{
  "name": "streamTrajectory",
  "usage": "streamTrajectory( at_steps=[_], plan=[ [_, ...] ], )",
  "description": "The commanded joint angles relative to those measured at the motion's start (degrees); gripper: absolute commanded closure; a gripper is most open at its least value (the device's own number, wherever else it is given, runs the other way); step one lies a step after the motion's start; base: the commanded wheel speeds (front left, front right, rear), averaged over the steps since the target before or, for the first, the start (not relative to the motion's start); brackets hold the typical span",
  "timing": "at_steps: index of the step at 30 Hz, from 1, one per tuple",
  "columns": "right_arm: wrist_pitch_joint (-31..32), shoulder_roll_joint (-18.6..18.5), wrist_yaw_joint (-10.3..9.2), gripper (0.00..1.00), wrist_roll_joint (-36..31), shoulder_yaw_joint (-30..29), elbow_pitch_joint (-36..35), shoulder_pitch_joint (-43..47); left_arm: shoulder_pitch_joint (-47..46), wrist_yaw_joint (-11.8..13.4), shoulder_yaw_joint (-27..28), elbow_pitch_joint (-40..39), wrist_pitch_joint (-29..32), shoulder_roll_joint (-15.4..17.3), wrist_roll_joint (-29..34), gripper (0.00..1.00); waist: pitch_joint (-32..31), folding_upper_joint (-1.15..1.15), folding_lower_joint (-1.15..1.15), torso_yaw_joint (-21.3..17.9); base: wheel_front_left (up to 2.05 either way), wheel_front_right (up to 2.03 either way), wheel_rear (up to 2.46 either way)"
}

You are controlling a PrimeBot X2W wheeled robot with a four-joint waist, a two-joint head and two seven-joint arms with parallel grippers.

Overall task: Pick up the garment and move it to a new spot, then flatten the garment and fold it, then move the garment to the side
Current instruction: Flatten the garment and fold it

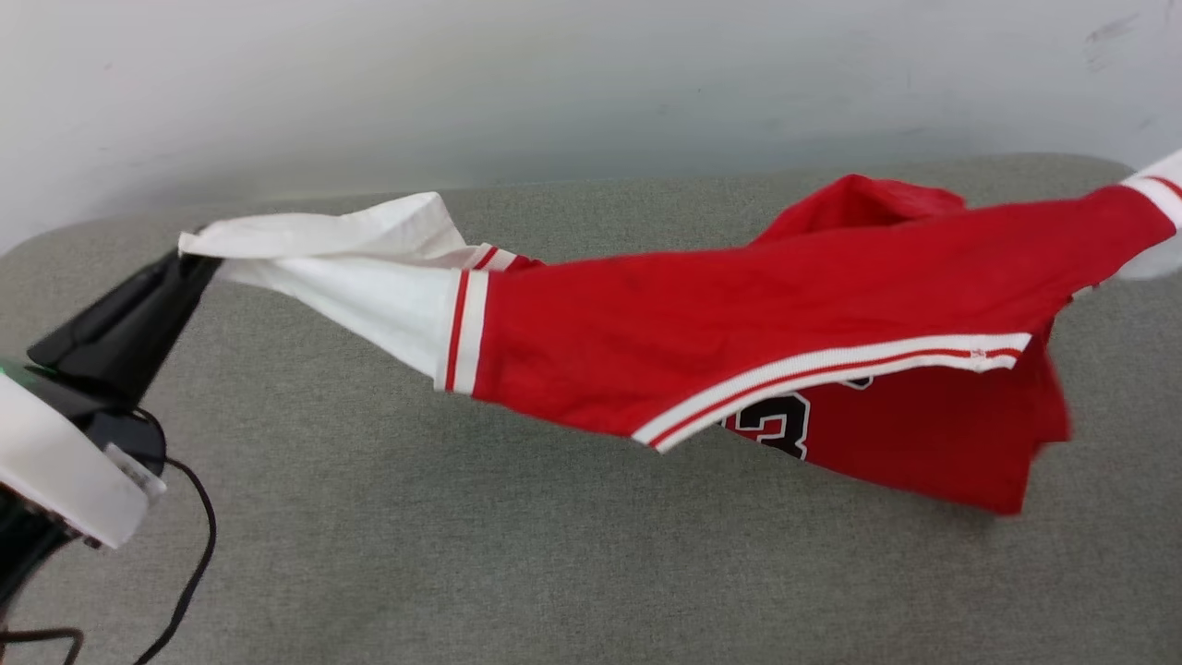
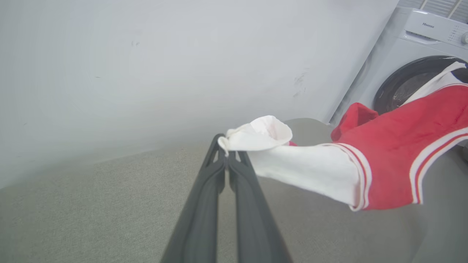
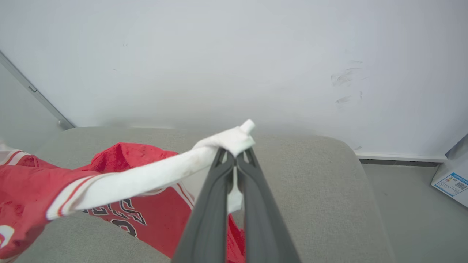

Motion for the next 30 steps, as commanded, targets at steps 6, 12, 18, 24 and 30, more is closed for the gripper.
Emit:
streamTrajectory(
  at_steps=[6, 12, 18, 24, 30],
  plan=[
    [-3.4, -0.4, -0.02, 1.0, -1.9, 3.7, 2.7, -9.2, -6.8, 0.6, 2.2, 1.7, -0.5, 0.7, -1.1, 1.0, 1.4, 0.0, 0.0, -0.2, 0.0, 0.0, 0.0],
    [-8.4, -0.9, -0.02, 1.0, -4.2, 7.3, 6.2, -17.8, -15.2, 2.1, 2.9, 4.9, -1.8, 0.9, -0.2, 1.0, 4.5, 0.0, 0.0, -0.2, 0.0, 0.0, 0.0],
    [-14.1, -1.4, -0.02, 1.0, -7.5, 11.5, 11.3, -28.1, -29.5, 3.4, 1.3, 11.4, -3.4, 0.5, 2.0, 1.0, 10.5, 0.0, 0.0, -0.1, 0.0, 0.0, 0.0],
    [-22.7, -0.6, -0.02, 1.0, -12.7, 16.2, 18.5, -39.4, -46.9, 3.1, -2.5, 21.9, -6.8, -0.2, 7.2, 1.0, 18.3, 0.0, 0.0, -0.1, 0.0, 0.0, 0.0],
    [-30.8, 1.9, -0.03, 1.0, -17.6, 19.0, 26.8, -50.8, -62.4, 1.4, -5.4, 34.0, -13.1, -2.3, 12.1, 1.0, 25.1, 0.0, 0.0, 0.3, 0.0, 0.0, 0.0]
  ],
)
